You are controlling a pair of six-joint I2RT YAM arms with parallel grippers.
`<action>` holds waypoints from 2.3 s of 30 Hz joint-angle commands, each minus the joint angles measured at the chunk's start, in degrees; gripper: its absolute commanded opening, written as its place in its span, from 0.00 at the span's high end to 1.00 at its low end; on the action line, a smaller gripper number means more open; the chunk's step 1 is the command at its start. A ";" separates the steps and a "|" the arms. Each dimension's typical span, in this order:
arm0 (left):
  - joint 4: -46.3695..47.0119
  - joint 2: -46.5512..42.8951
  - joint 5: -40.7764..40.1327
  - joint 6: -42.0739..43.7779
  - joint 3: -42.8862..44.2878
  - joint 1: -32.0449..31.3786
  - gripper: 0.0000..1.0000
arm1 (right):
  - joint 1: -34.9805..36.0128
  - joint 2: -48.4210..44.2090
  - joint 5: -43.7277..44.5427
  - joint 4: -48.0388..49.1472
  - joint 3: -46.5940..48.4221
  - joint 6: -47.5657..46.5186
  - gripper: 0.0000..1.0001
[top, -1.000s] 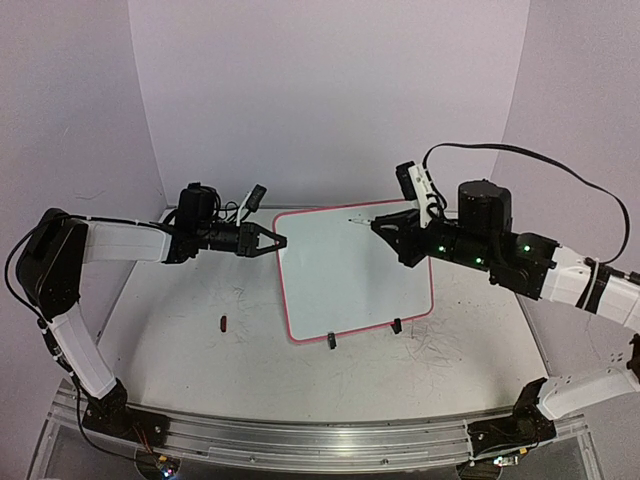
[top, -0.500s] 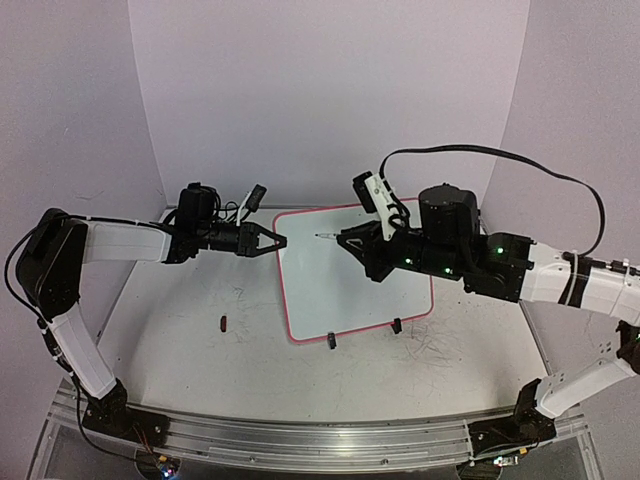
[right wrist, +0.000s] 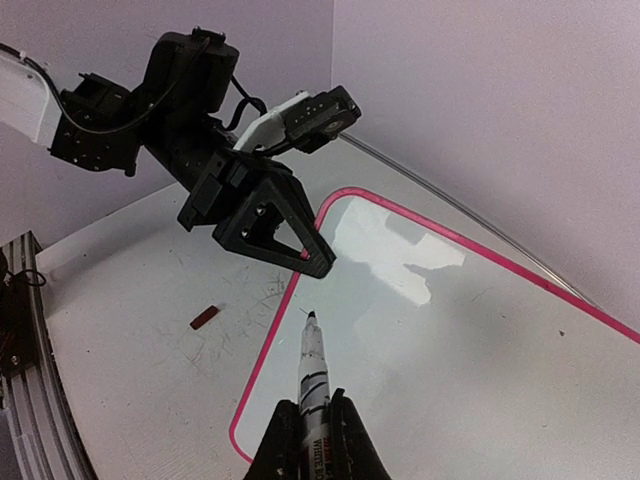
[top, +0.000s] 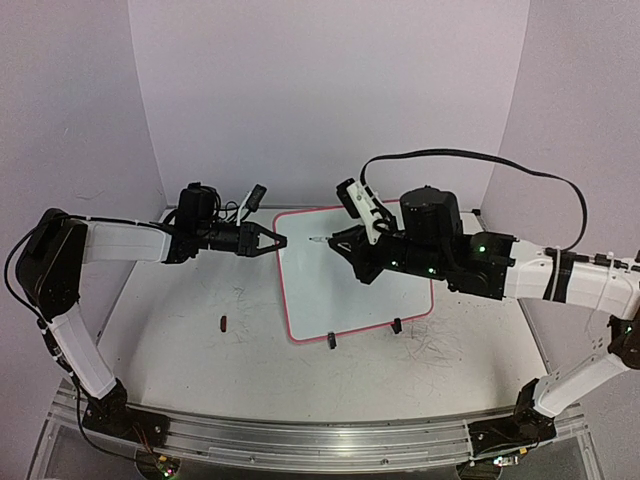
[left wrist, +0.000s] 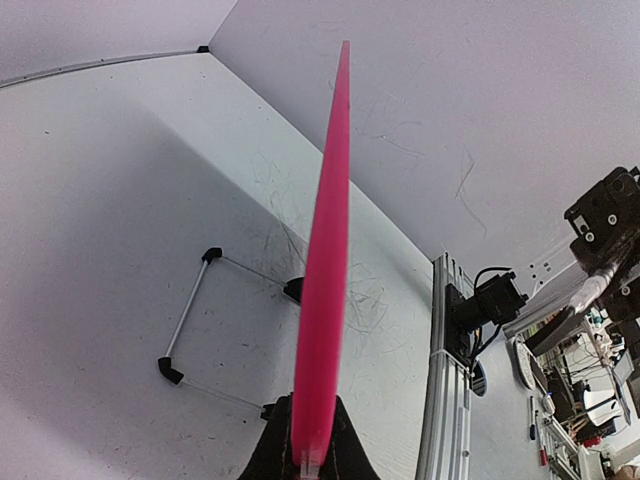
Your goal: Write a sentence on the whiteboard
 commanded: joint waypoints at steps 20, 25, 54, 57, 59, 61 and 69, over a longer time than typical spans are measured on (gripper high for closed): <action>0.19 -3.63 -3.60 -3.20 1.19 0.59 0.80 | 1.48 8.68 6.79 6.57 5.53 -4.33 1.00; 0.32 -4.91 -3.71 -3.84 1.84 0.64 0.61 | 1.51 10.31 7.57 6.74 6.61 -4.52 1.00; 0.53 -3.46 -3.71 -1.53 1.50 0.61 1.00 | 1.53 18.20 8.93 9.61 12.38 -5.96 1.00; 0.53 -3.43 -3.58 -1.52 1.59 0.64 1.00 | 1.52 18.82 8.96 9.61 12.33 -5.75 1.00; 0.54 -3.56 -3.54 -1.44 1.49 0.64 1.00 | 1.50 19.05 9.09 9.61 12.19 -5.61 1.00; 0.53 -3.70 -3.53 -1.38 1.50 0.61 1.00 | 1.52 19.17 9.42 9.63 12.32 -5.59 1.00; 0.54 -3.83 -3.34 -1.35 1.40 0.64 1.00 | 1.53 20.02 10.68 9.68 13.01 -5.67 1.00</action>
